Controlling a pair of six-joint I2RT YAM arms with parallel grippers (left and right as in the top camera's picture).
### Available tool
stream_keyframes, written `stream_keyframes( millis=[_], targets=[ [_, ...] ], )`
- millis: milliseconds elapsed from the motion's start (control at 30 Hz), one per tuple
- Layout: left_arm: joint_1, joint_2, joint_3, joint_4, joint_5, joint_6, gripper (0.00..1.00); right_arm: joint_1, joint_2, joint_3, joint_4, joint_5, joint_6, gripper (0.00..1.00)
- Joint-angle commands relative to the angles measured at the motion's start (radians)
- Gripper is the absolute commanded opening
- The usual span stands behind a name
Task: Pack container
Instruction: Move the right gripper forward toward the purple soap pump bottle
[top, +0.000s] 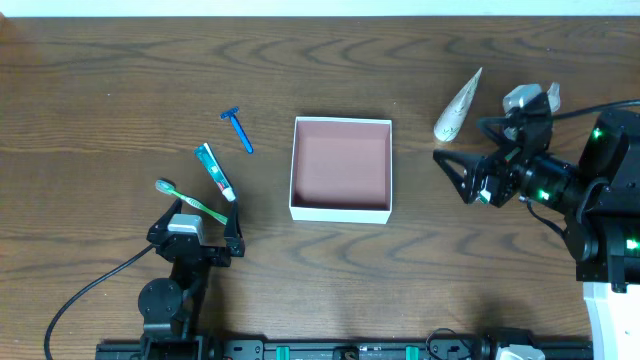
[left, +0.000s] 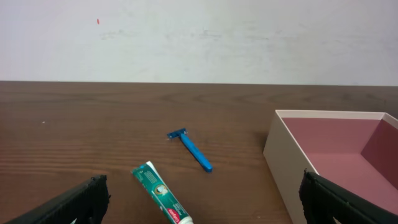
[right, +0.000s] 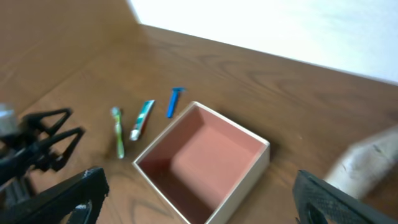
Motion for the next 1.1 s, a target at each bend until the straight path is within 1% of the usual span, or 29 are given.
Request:
stream_keyframes(
  millis=[0,167,300,433,500,600,767,867,1067],
  targets=[
    [0.003,-0.006,-0.017,-0.034,0.018,0.006,0.98,0.012,0.003,0.023,-0.001,0.250,0.156,0.99],
    [0.003,-0.006,-0.017,-0.034,0.018,0.006,0.98,0.119,0.031,0.024,0.005,0.554,0.309,0.99],
    [0.003,-0.006,-0.017,-0.034,0.018,0.006,0.98,0.277,0.092,0.026,0.014,0.832,0.428,0.99],
    [0.003,-0.006,-0.017,-0.034,0.018,0.006,0.98,0.398,0.166,0.027,0.055,1.012,0.521,0.99],
    [0.003,-0.006,-0.017,-0.034,0.018,0.006,0.98,0.430,0.216,0.029,0.106,1.041,0.536,0.99],
    [0.003,-0.006,-0.017,-0.034,0.018,0.006,0.98,0.436,0.283,0.045,0.151,1.050,0.547,0.99],
    [0.003,-0.006,-0.017,-0.034,0.018,0.006,0.98,0.436,0.412,0.118,0.139,1.137,0.553,0.99],
    [0.003,-0.006,-0.017,-0.034,0.018,0.006,0.98,0.436,0.446,0.151,0.122,1.181,0.553,0.99],
    [0.003,-0.006,-0.017,-0.034,0.018,0.006,0.98,0.431,0.452,0.157,0.127,1.284,0.551,0.99]
  ],
)
